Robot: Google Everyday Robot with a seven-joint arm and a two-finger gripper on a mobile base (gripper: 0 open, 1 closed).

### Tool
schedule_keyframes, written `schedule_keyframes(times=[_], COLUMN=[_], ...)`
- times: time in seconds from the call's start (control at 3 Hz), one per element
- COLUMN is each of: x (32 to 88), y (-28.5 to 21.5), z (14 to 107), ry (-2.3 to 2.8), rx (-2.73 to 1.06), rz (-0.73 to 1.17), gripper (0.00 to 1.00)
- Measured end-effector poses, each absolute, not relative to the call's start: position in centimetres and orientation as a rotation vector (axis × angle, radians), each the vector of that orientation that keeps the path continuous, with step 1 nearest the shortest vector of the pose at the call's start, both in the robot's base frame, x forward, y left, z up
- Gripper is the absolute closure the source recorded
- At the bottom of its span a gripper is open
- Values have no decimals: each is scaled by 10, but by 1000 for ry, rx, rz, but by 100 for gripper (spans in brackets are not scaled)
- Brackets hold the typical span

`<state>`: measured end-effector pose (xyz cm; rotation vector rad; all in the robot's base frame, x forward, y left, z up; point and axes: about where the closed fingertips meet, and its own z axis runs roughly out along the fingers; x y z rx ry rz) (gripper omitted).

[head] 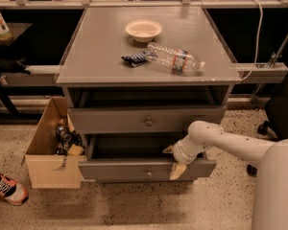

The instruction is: Open middle drawer

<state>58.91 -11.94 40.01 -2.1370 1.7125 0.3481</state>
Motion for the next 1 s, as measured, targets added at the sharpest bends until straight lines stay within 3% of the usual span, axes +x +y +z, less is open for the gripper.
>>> schedule_keyframes(times=[0.33,1.0], x=[589,537], y=[-119,-108], z=[400,395], ry=[1712,1714], rx=[-2137,-2203], rz=[348,476], gripper=[0,0])
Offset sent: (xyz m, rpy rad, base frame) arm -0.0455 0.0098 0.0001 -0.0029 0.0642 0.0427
